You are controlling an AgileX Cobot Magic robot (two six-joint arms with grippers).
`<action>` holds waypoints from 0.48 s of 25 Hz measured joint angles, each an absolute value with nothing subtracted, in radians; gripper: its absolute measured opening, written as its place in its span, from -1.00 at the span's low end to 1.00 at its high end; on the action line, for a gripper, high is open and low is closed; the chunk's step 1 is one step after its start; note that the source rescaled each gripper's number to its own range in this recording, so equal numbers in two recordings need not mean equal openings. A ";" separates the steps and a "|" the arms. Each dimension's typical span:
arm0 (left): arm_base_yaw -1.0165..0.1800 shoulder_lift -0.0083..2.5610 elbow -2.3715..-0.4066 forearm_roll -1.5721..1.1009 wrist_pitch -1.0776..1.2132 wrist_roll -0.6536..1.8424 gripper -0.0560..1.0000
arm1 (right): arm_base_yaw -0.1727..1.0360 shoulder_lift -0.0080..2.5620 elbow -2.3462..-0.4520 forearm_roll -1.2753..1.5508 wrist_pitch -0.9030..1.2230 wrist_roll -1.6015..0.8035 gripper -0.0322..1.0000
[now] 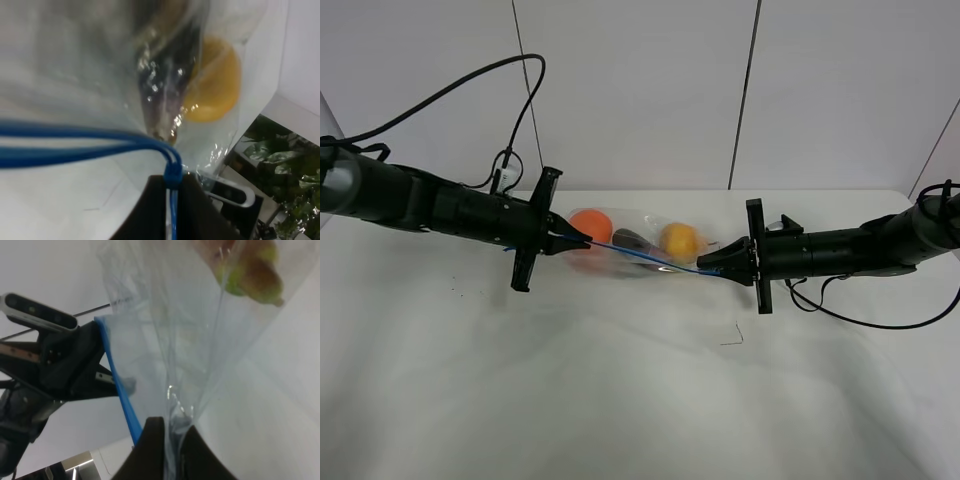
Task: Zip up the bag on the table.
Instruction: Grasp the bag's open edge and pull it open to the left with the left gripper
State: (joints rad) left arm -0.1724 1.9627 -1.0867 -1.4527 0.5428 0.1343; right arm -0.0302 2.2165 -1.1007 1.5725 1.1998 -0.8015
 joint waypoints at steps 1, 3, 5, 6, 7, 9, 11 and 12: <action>-0.152 1.963 -1.087 -1.442 0.554 0.134 -0.89 | -0.030 2.216 -1.101 1.572 1.200 -0.802 -0.94; -0.111 1.963 -1.087 -1.422 0.574 0.132 -0.89 | -0.030 2.216 -1.101 1.572 1.200 -0.802 -0.94; -0.063 1.963 -1.087 -1.402 0.596 0.131 -0.89 | -0.030 2.216 -1.101 1.572 1.200 -0.802 -0.94; -0.043 1.963 -1.087 -1.387 0.608 0.131 -0.89 | -0.030 2.216 -1.101 1.572 1.200 -0.802 -0.94; -0.019 1.963 -1.087 -1.375 0.617 0.131 -0.89 | -0.030 2.216 -1.101 1.572 1.200 -0.802 -0.94; 0.024 1.963 -1.087 -1.347 0.621 0.131 -0.89 | -0.030 2.216 -1.101 1.572 1.201 -0.802 -0.94; 0.066 1.963 -1.087 -1.321 0.633 0.131 -0.89 | -0.030 2.216 -1.101 1.571 1.202 -0.802 -0.94; 0.082 1.963 -1.087 -1.307 0.644 0.131 -0.89 | -0.030 2.216 -1.101 1.571 1.202 -0.802 -0.94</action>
